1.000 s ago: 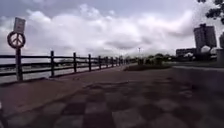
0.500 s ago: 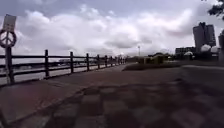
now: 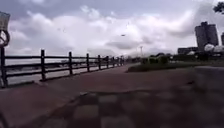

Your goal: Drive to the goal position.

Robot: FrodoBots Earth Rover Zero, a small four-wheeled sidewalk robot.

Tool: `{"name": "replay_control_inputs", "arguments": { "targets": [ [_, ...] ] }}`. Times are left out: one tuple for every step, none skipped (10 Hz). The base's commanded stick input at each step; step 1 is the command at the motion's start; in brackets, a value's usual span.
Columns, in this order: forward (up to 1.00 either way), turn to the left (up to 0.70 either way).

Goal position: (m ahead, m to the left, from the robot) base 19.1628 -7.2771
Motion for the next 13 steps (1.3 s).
{"name": "replay_control_inputs", "arguments": {
  "targets": [
    [0.85, 0.11],
    [0.85, 0.21],
    [0.85, 0.02],
    [0.85, 0.0],
    [0.85, 0.03],
    [0.85, 0.25],
    [0.85, 0.01],
    [0.85, 0.0],
    [0.85, 0.0],
    [0.85, 0.0],
    [0.85, 0.0],
    [0.85, 0.0],
    [0.85, 0.0]
  ]
}}
